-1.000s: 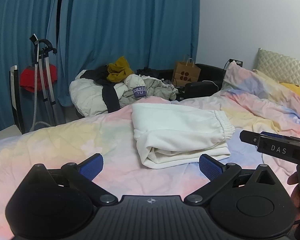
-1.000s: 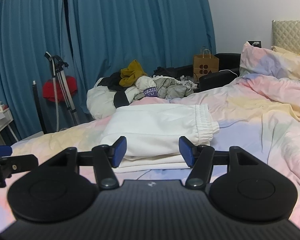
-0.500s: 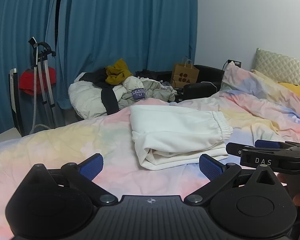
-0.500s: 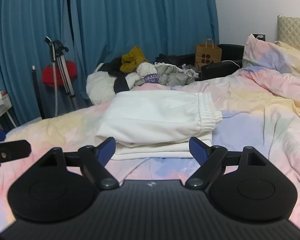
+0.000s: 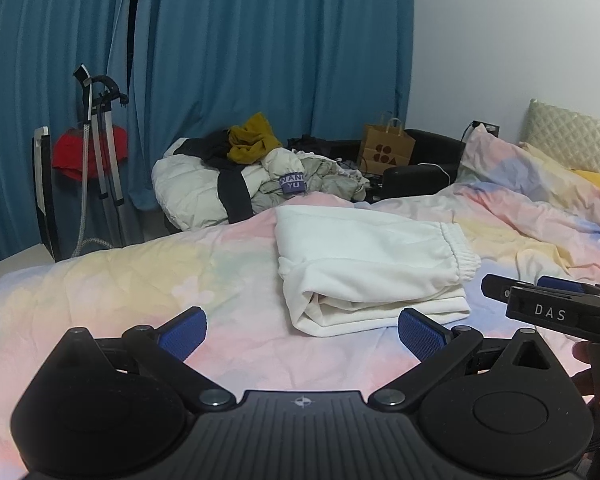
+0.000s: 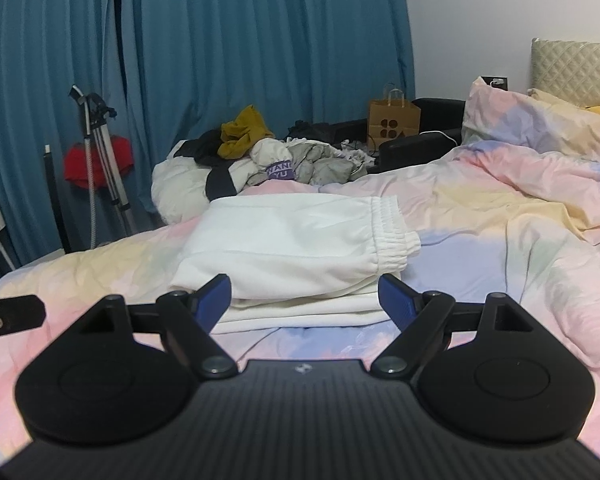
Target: Fold clothes
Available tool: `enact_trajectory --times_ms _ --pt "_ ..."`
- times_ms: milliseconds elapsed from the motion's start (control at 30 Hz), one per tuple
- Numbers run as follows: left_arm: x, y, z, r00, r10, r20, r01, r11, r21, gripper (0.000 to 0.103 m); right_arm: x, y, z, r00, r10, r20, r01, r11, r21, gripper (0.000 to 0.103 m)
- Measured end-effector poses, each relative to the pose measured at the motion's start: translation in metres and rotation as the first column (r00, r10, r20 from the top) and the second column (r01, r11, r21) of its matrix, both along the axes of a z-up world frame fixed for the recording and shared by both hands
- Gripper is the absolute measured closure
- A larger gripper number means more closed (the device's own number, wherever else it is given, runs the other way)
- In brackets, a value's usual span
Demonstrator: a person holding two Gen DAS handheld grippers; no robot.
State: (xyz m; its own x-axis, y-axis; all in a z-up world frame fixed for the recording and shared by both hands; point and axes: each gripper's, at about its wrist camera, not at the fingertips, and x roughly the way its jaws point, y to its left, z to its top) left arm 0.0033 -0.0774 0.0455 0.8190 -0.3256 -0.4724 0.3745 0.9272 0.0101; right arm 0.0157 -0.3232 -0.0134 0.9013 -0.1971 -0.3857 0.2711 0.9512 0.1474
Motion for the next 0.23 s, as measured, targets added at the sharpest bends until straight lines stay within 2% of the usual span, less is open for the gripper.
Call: enact_trajectory --times_ms 233 --pt "-0.0020 -0.0015 -0.0011 1.000 -0.018 0.003 0.018 1.000 0.011 0.000 0.0026 0.0005 -0.0006 1.000 -0.002 -0.007 0.002 1.000 -0.009 0.021"
